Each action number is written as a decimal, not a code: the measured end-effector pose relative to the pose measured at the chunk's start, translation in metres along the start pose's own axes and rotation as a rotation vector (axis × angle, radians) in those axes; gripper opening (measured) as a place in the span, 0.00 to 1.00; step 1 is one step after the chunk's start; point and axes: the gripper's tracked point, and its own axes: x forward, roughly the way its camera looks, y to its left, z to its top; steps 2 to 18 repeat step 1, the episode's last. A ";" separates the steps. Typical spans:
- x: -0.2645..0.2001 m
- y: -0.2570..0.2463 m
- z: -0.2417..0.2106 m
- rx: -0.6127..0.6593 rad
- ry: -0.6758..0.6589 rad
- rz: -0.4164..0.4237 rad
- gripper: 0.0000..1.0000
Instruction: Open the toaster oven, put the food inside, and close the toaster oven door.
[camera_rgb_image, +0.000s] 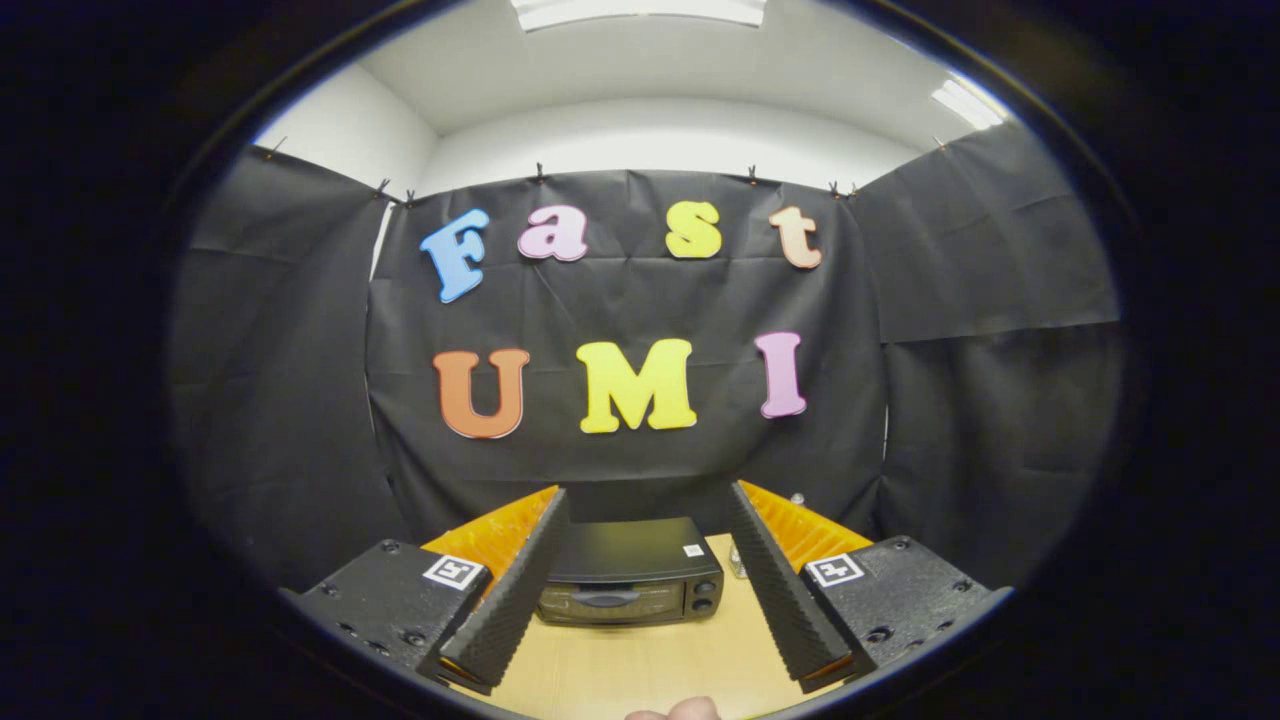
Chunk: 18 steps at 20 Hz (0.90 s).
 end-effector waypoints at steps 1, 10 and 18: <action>0.000 0.002 -0.002 0.005 0.005 0.006 1.00; 0.000 0.002 -0.002 0.005 0.005 0.006 1.00; 0.000 0.002 -0.002 0.005 0.005 0.006 1.00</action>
